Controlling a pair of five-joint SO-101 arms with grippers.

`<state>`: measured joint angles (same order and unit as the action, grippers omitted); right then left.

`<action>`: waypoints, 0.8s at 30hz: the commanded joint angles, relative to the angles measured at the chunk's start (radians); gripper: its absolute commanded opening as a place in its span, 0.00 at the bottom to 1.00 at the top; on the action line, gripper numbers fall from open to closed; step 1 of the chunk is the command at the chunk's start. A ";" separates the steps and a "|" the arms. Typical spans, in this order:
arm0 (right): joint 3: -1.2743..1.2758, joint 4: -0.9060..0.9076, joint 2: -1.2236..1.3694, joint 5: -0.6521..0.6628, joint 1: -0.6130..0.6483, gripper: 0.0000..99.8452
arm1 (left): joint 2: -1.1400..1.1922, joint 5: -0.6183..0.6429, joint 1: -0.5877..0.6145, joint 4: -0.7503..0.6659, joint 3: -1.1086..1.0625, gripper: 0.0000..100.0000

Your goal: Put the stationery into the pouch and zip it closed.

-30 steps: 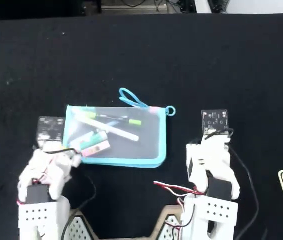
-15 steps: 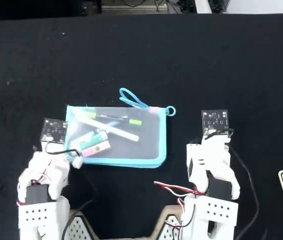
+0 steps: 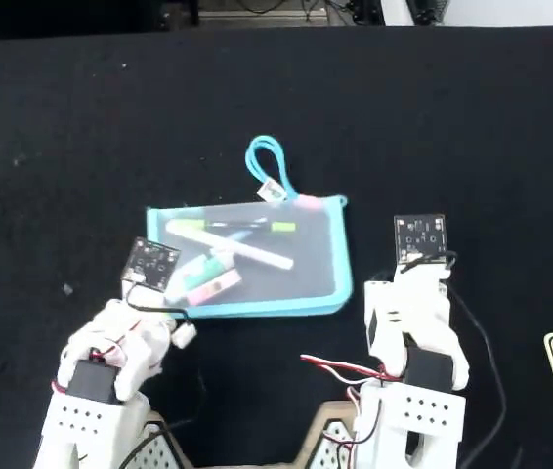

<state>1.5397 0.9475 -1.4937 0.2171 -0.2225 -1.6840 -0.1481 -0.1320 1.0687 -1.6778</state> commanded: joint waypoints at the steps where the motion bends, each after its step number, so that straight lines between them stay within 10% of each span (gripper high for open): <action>1: -0.005 0.006 -0.019 -0.009 -0.012 0.01 | -0.002 0.043 -0.062 -0.089 0.025 0.03; 24: 0.133 0.006 -0.019 -0.092 0.028 0.01 | -0.003 0.041 0.604 0.035 -0.030 0.03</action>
<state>1.6809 0.9551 -1.4937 0.1788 -0.2010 -1.6824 -0.1158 0.4526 1.1070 -1.6824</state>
